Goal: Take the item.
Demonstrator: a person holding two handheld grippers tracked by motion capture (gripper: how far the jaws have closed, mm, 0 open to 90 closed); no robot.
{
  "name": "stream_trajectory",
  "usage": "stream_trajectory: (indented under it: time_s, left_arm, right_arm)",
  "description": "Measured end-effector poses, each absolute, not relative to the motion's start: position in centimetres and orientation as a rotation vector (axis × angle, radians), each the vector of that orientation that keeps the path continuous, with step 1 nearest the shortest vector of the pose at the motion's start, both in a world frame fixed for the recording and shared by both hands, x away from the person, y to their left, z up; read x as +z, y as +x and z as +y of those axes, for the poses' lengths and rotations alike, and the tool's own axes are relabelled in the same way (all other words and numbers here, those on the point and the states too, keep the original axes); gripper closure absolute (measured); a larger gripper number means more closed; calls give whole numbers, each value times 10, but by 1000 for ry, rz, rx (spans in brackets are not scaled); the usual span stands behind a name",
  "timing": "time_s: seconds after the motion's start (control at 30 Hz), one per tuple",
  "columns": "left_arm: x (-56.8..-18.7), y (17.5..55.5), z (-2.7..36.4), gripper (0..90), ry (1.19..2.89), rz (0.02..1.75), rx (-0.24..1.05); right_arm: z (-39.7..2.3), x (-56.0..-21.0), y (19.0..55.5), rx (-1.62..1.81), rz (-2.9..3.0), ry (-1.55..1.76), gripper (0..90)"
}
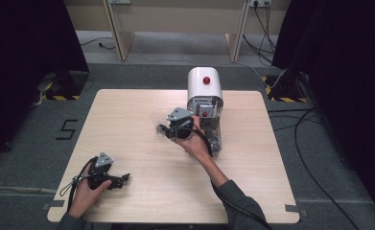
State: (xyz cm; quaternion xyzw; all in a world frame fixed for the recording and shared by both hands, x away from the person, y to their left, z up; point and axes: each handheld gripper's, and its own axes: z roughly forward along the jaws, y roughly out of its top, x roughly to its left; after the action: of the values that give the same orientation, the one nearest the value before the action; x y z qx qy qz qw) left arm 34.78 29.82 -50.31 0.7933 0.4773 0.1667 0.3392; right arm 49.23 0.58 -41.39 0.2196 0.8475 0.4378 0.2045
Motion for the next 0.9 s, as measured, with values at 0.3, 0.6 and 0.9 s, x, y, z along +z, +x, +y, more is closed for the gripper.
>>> stream_trajectory:
  time_s: [0.3, 0.6, 0.9]
  left_arm:
    - [-503, 348, 298, 0, 2066, 1243, 434]
    - [-503, 348, 298, 0, 2066, 1243, 434]
    - [-503, 348, 298, 0, 2064, 1243, 434]
  right_arm:
    - [-8, -415, 477, 1250, 2355, 596, 455]
    - [-23, -419, 460, 1271, 2360, 571, 438]
    - [-42, -428, 446, 1287, 2368, 583, 432]
